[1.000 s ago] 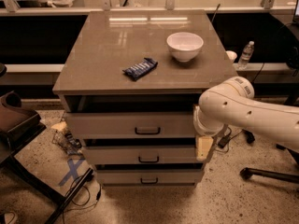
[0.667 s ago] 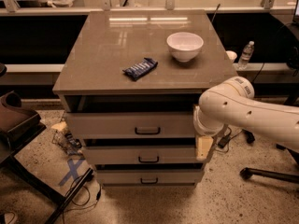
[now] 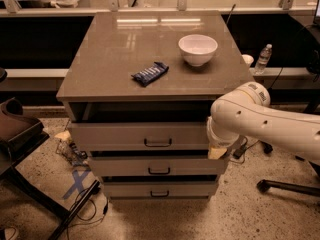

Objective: Open top drawer

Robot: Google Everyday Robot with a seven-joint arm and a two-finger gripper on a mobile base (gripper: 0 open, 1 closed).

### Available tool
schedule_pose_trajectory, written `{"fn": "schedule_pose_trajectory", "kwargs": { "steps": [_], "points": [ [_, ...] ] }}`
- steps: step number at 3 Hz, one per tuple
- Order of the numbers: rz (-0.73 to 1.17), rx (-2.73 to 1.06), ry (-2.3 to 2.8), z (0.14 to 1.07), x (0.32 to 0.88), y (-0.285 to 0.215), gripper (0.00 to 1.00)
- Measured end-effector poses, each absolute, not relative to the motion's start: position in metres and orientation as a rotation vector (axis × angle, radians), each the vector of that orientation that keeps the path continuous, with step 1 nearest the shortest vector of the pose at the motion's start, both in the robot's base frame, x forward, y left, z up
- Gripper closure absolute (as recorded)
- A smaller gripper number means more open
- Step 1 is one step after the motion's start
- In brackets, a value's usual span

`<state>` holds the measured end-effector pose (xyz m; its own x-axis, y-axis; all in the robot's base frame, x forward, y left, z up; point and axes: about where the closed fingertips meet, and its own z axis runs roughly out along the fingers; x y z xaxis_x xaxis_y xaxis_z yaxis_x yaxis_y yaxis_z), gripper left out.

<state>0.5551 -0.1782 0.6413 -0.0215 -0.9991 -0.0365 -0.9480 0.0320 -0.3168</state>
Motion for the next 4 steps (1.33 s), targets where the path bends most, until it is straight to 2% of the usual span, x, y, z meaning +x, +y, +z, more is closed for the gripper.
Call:
{"fn": "schedule_pose_trajectory", "kwargs": {
  "steps": [2, 3, 4],
  "points": [
    [-0.289, -2.095, 2.170, 0.643, 0.511, -0.184, 0.86],
    [-0.289, -2.095, 2.170, 0.648, 0.511, -0.184, 1.00],
    [-0.289, -2.095, 2.170, 0.648, 0.511, -0.184, 1.00]
  ]
}}
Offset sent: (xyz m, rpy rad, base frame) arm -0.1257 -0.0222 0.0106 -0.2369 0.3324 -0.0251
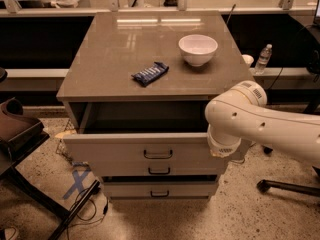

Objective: Open top drawer

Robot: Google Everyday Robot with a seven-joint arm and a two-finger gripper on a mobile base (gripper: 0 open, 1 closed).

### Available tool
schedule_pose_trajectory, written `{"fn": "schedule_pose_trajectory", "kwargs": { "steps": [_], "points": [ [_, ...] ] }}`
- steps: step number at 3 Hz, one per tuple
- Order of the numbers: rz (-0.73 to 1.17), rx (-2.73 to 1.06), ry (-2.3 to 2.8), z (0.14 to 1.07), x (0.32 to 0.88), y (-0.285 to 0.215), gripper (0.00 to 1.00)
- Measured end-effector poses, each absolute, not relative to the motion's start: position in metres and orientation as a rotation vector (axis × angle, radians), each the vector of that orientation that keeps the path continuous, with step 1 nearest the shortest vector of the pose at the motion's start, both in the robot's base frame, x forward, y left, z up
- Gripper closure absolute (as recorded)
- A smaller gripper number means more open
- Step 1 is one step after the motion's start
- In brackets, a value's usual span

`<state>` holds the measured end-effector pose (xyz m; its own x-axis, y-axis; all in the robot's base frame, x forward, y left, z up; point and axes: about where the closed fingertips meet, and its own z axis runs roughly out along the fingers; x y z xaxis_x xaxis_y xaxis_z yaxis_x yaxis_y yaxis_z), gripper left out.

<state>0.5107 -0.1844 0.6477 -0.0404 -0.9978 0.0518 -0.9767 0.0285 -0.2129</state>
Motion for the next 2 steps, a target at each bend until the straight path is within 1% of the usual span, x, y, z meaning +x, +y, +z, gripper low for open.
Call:
{"fn": "schedule_pose_trajectory", "kwargs": {
  "steps": [1, 2],
  "points": [
    [-0.289, -2.095, 2.170, 0.6481, 0.5107, -0.1845, 0.82],
    [-0.289, -2.095, 2.170, 0.6483, 0.5106, -0.1845, 0.59]
  ]
}}
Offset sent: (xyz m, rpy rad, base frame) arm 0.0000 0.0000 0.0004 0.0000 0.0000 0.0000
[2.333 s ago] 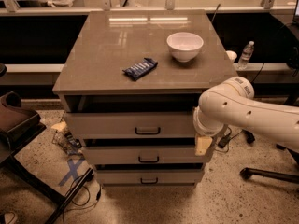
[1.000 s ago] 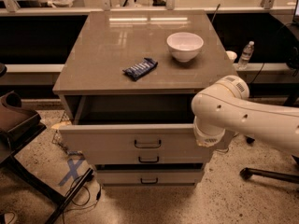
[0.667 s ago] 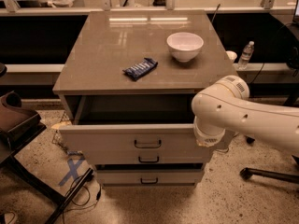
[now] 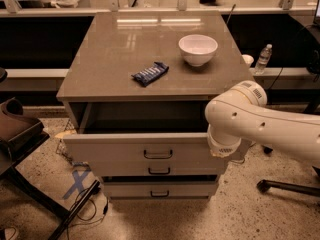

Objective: Open top drawer

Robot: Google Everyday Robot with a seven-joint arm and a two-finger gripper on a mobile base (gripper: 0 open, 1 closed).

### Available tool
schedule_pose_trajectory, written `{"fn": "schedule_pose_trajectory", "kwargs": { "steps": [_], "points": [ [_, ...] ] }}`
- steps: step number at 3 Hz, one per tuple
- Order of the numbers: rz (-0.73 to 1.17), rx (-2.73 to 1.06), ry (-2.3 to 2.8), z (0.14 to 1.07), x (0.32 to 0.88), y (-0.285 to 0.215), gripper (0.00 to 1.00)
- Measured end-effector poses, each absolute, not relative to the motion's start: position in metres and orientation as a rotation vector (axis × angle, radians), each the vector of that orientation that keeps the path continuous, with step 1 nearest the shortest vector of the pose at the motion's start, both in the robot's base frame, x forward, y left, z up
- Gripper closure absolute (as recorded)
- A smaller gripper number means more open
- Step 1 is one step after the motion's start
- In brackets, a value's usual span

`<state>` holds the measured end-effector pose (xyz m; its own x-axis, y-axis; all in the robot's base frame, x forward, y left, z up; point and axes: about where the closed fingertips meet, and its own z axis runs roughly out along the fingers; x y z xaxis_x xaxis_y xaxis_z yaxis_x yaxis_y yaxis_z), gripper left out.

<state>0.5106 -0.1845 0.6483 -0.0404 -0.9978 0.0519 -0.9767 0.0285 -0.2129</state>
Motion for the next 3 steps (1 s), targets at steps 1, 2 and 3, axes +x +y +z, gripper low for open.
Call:
{"fn": "schedule_pose_trajectory", "kwargs": {
  "steps": [1, 2, 3],
  "points": [
    [-0.289, -2.095, 2.170, 0.6484, 0.5106, -0.1845, 0.35],
    [-0.289, -2.095, 2.170, 0.6485, 0.5106, -0.1845, 0.05],
    [-0.289, -2.095, 2.170, 0.6485, 0.5105, -0.1846, 0.00]
  ]
}}
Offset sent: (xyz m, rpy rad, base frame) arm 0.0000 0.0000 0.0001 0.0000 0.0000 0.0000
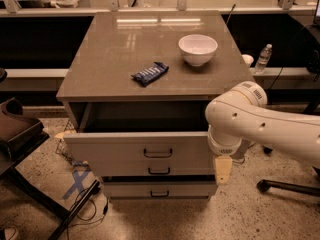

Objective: Open top drawer

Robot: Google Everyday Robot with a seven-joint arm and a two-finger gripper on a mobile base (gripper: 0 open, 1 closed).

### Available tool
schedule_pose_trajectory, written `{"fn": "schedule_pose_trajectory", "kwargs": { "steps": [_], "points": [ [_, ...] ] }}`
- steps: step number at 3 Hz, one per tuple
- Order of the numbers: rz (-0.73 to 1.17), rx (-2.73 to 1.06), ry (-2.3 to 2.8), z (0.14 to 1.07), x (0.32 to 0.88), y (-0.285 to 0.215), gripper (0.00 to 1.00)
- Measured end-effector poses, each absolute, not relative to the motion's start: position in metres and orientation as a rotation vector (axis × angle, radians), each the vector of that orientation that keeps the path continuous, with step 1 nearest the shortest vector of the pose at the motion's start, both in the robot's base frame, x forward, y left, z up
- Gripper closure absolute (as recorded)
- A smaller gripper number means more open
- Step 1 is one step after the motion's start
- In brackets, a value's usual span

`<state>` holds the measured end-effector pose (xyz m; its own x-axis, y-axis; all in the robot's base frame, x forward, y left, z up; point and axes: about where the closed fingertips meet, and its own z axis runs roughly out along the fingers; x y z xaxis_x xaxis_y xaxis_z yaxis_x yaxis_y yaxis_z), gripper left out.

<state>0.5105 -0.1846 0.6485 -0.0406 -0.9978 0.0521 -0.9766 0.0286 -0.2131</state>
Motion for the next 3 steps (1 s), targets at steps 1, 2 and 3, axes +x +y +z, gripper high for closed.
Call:
{"fn": "schedule_pose_trajectory", "kwargs": {
  "steps": [1, 2, 3],
  "points": [
    [-0.289, -2.095, 2.170, 0.649, 0.511, -0.185, 0.00],
    [-0.284, -2.106, 2.220, 0.657, 0.503, -0.185, 0.18],
    [-0.267, -2.105, 2.305, 0.664, 0.480, -0.187, 0.41]
  ]
}}
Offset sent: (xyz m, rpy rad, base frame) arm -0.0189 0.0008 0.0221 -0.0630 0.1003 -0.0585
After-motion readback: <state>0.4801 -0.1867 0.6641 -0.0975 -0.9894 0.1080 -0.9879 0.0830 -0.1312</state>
